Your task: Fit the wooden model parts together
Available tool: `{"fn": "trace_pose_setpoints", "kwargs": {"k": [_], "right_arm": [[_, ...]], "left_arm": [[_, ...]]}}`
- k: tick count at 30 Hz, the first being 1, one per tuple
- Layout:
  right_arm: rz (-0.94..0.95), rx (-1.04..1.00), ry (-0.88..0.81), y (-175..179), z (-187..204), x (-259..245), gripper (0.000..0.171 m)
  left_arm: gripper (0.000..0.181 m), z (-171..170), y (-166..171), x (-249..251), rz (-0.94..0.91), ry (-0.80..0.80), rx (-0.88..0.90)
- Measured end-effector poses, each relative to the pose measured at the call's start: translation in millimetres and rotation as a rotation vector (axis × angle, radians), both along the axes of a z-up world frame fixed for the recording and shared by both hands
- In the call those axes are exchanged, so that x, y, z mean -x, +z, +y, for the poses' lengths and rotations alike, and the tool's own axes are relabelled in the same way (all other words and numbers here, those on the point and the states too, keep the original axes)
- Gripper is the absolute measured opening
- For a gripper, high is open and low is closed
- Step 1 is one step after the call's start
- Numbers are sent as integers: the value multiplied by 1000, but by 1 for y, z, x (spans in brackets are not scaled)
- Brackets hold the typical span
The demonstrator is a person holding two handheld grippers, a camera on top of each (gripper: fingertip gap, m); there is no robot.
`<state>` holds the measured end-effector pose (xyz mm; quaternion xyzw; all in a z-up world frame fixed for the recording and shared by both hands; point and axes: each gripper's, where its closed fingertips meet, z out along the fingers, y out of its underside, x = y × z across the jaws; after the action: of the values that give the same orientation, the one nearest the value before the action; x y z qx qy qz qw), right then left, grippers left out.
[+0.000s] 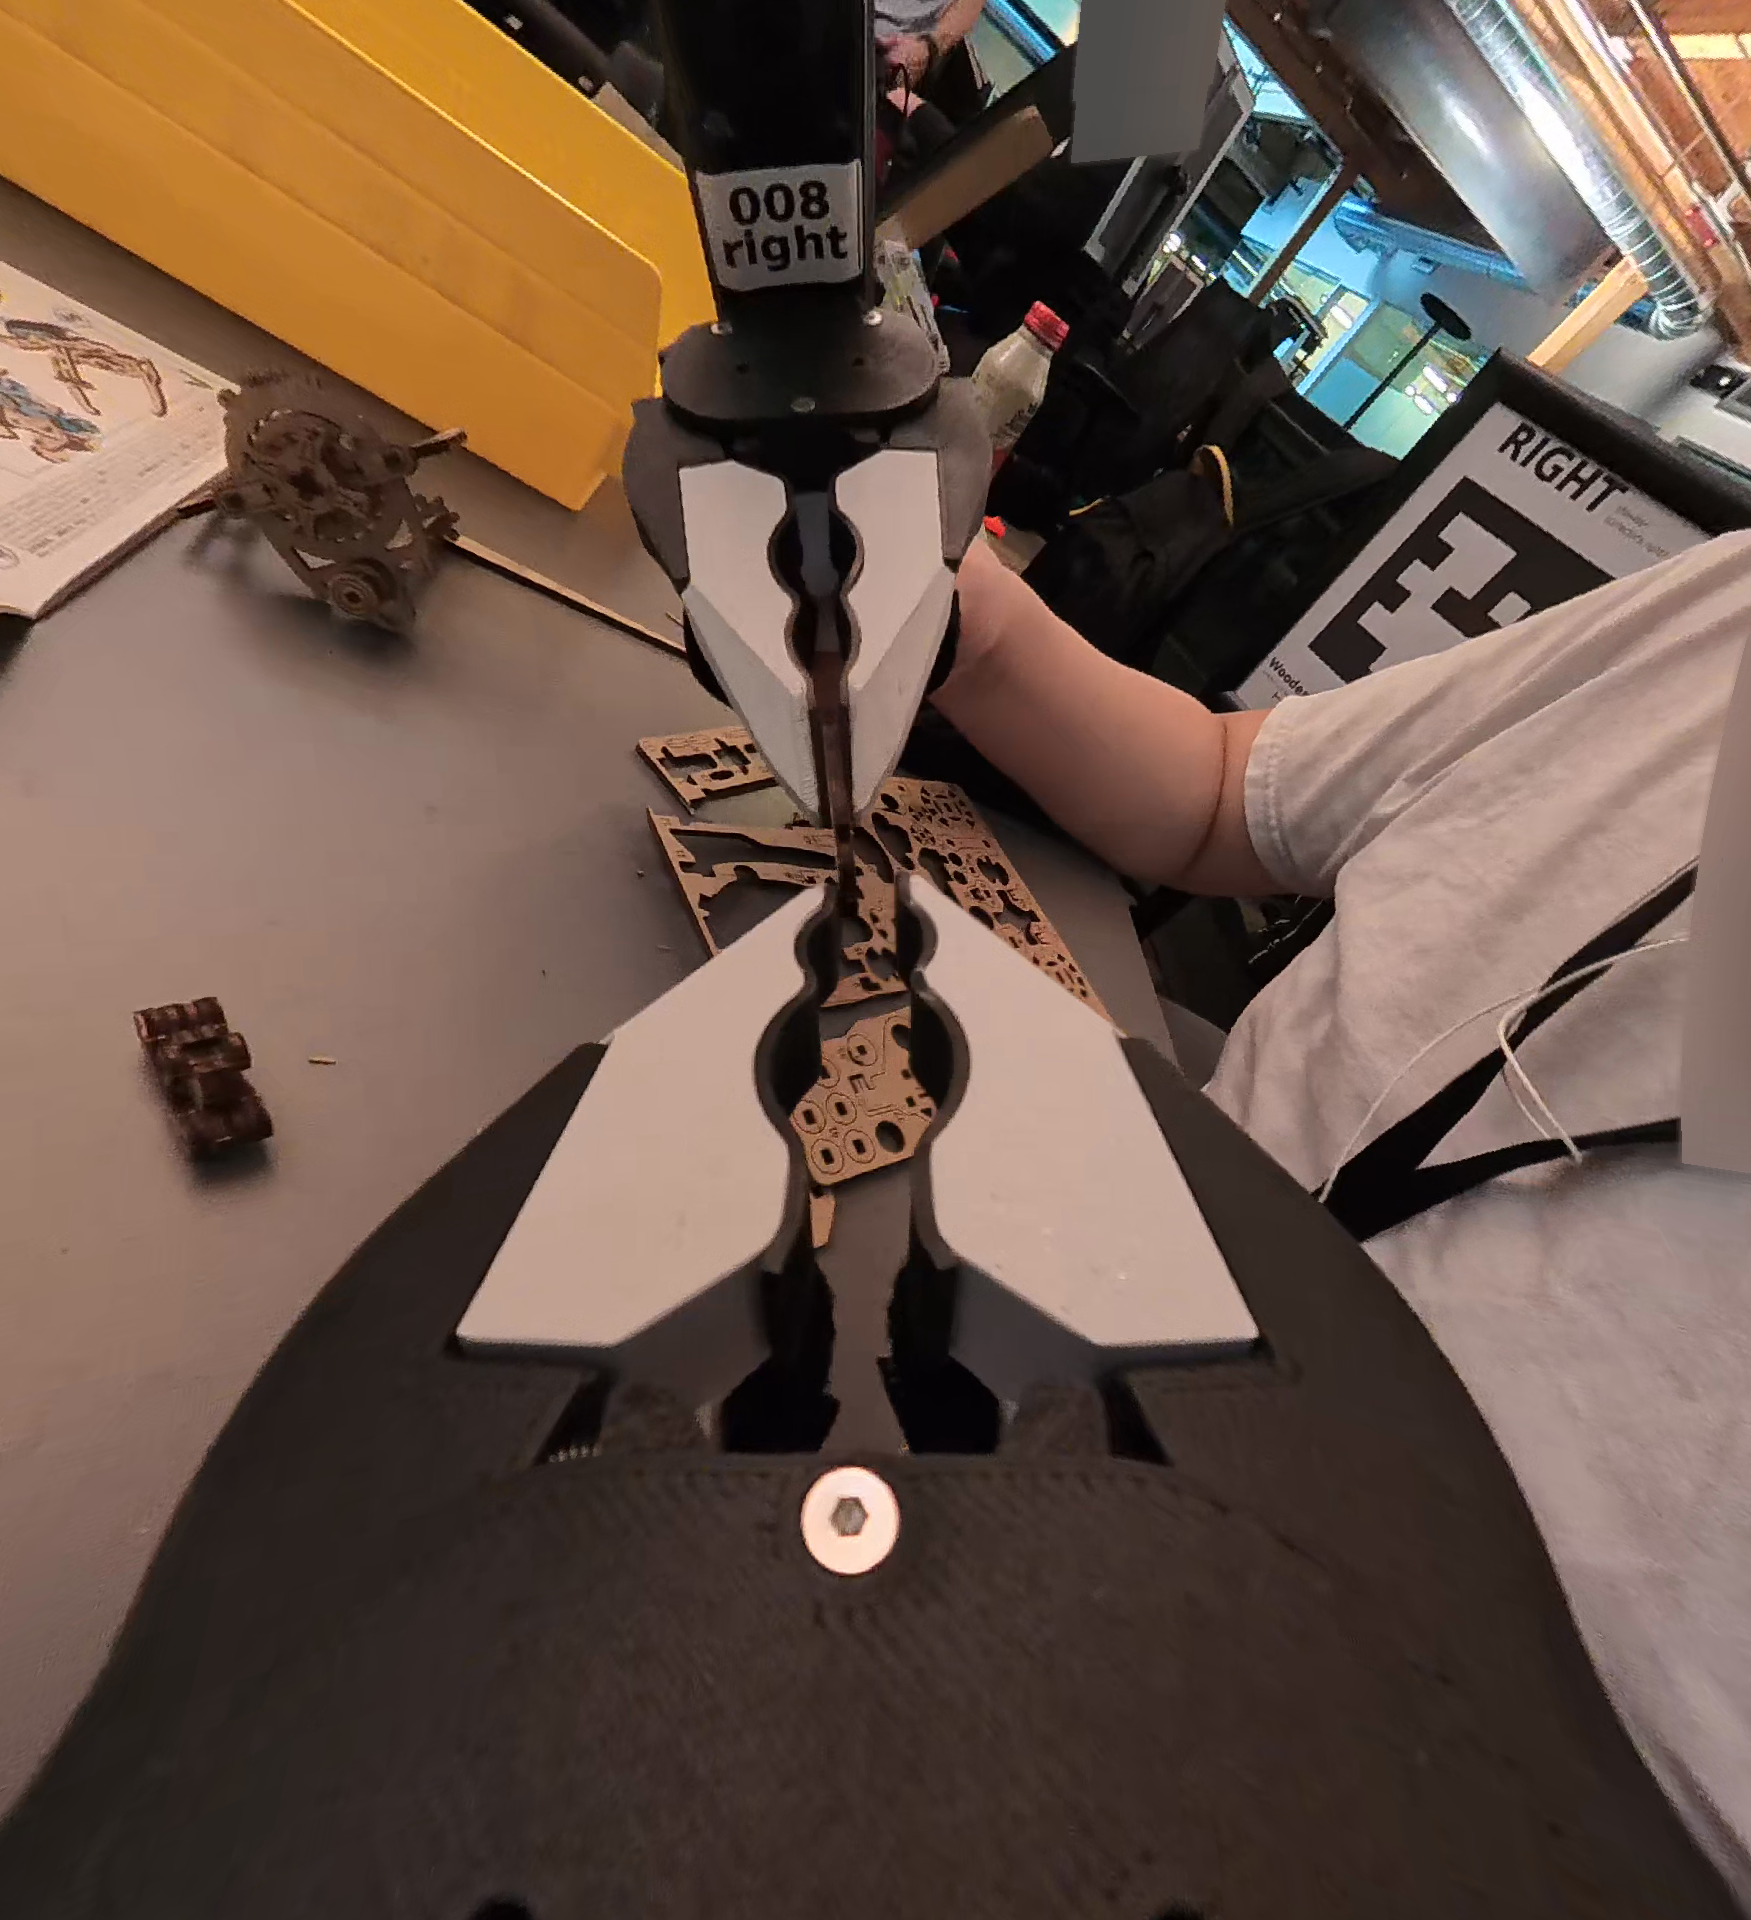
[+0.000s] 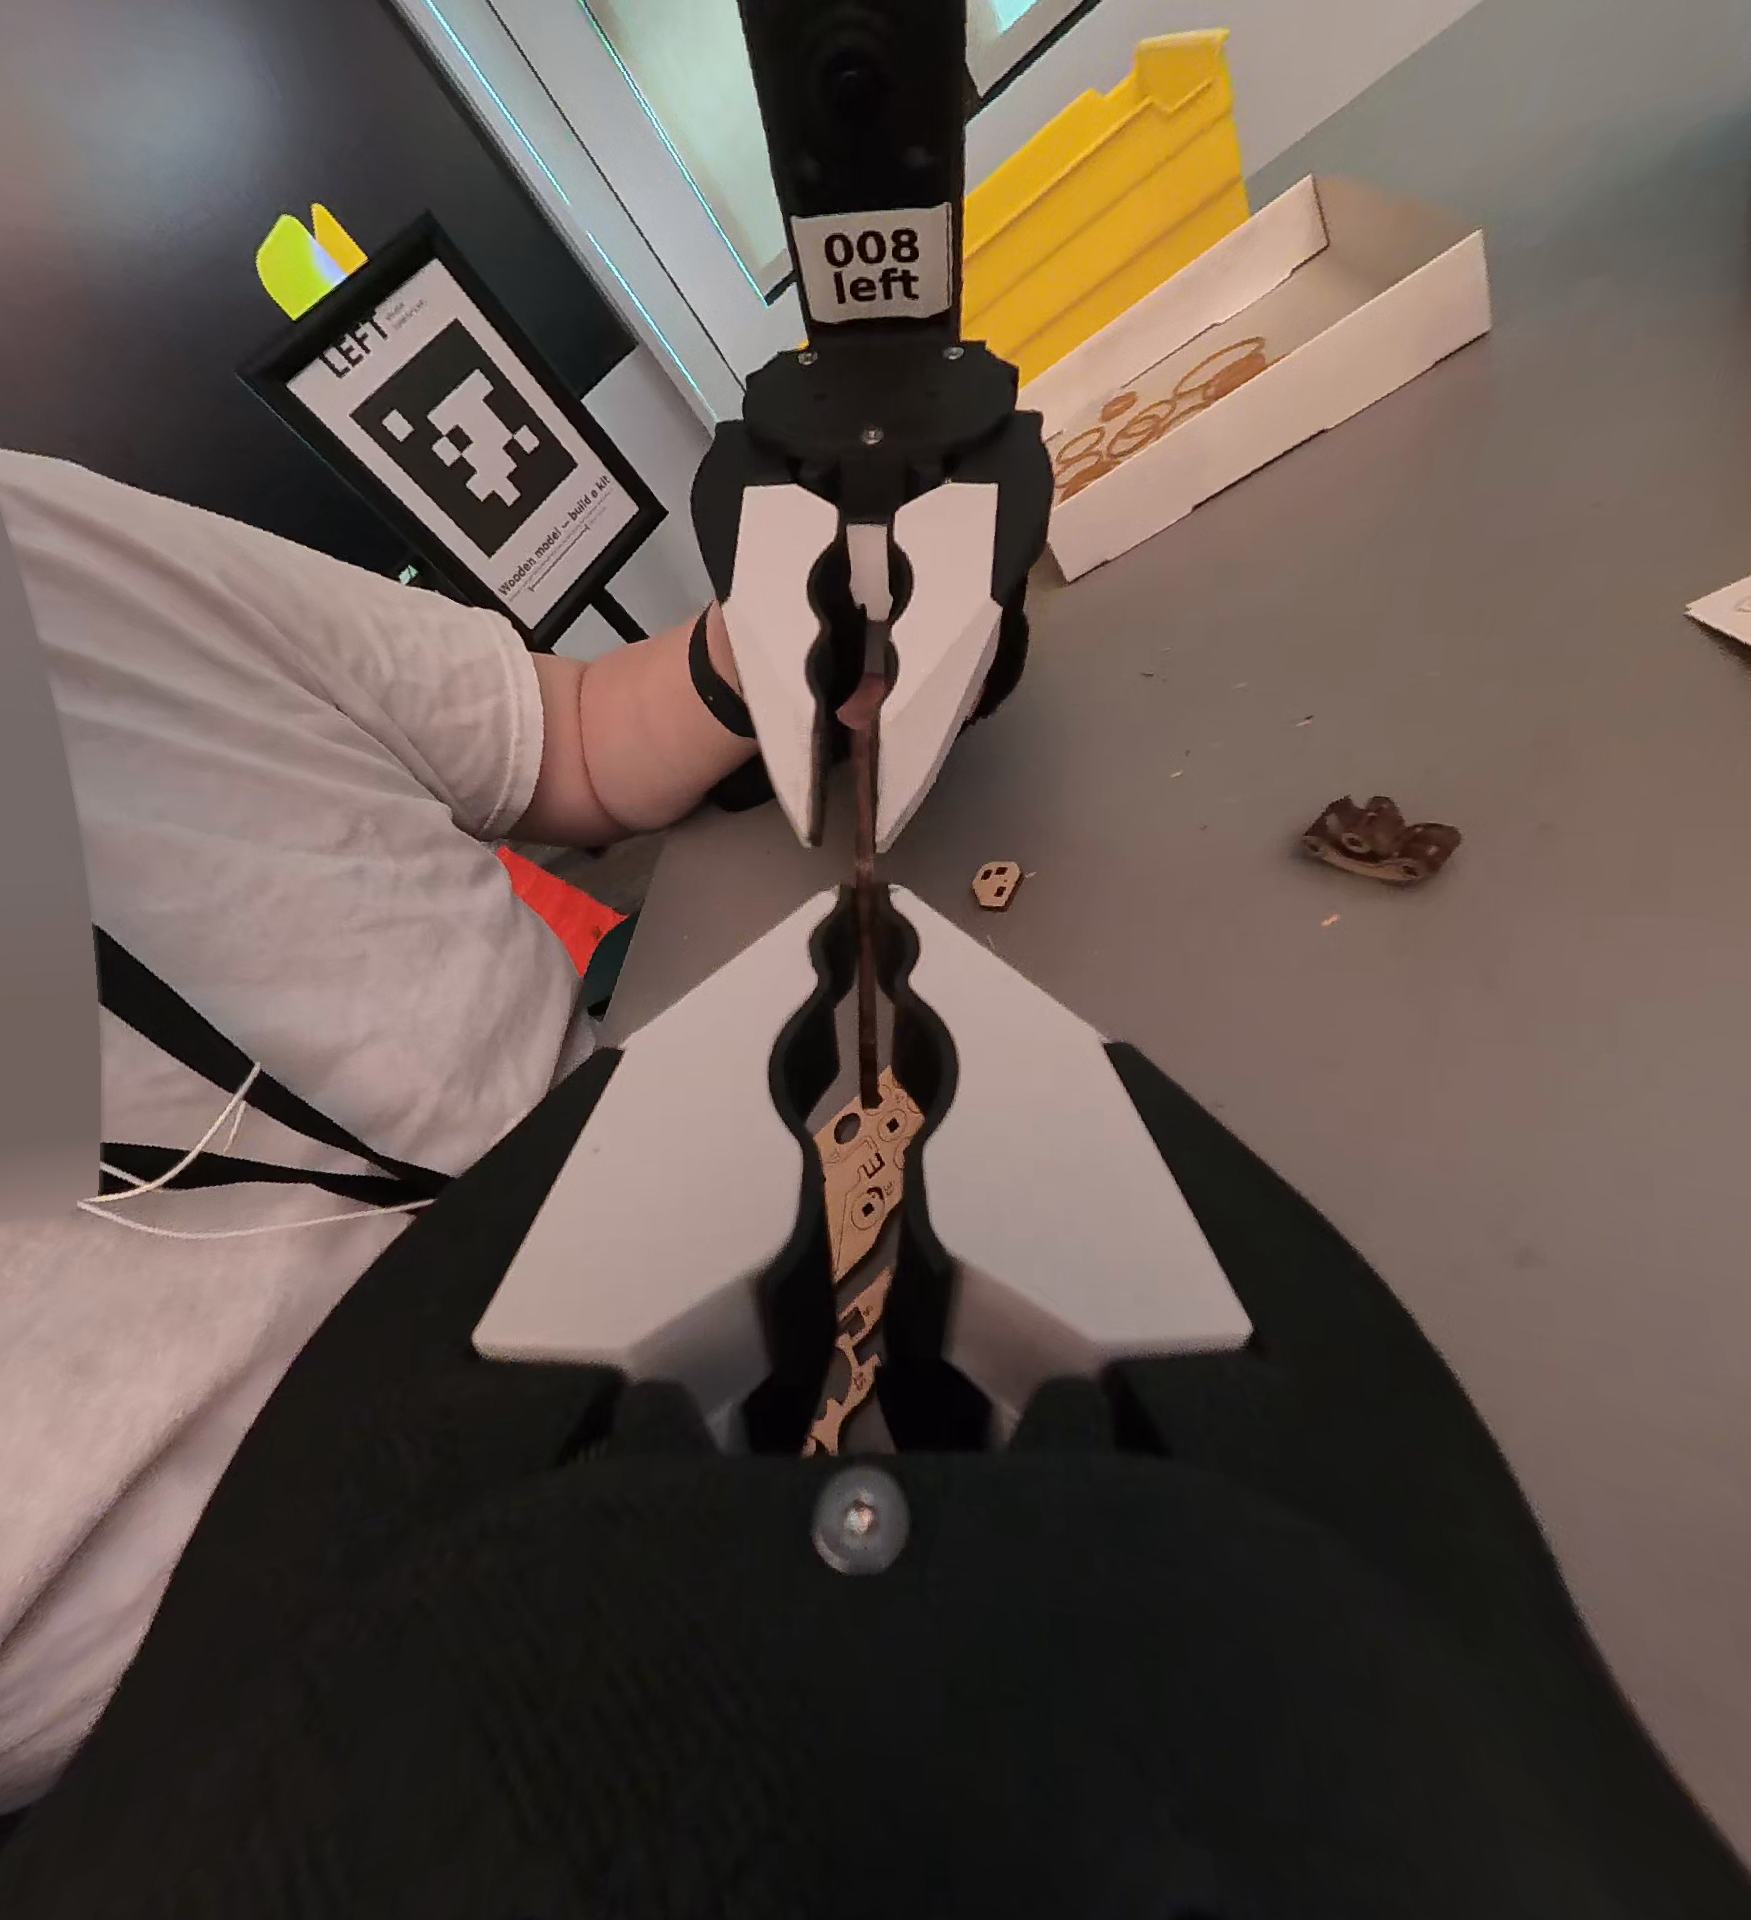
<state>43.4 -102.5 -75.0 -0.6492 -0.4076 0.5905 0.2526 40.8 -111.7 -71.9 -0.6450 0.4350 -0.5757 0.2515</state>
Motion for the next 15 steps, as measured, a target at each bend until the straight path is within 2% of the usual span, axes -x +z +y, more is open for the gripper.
{"fn": "trace_pose_setpoints", "kwargs": {"k": [8, 10, 15], "right_arm": [[22, 40, 6, 0, 0, 3, 2], [82, 85, -14, 8, 5, 2, 14], [96, 70, -22, 10, 7, 2, 1]], "left_arm": [[0, 6, 1, 1, -7, 46, 27], [0, 6, 3, 1, -19, 43, 41], [0, 8, 1, 3, 1, 53, 17]]}}
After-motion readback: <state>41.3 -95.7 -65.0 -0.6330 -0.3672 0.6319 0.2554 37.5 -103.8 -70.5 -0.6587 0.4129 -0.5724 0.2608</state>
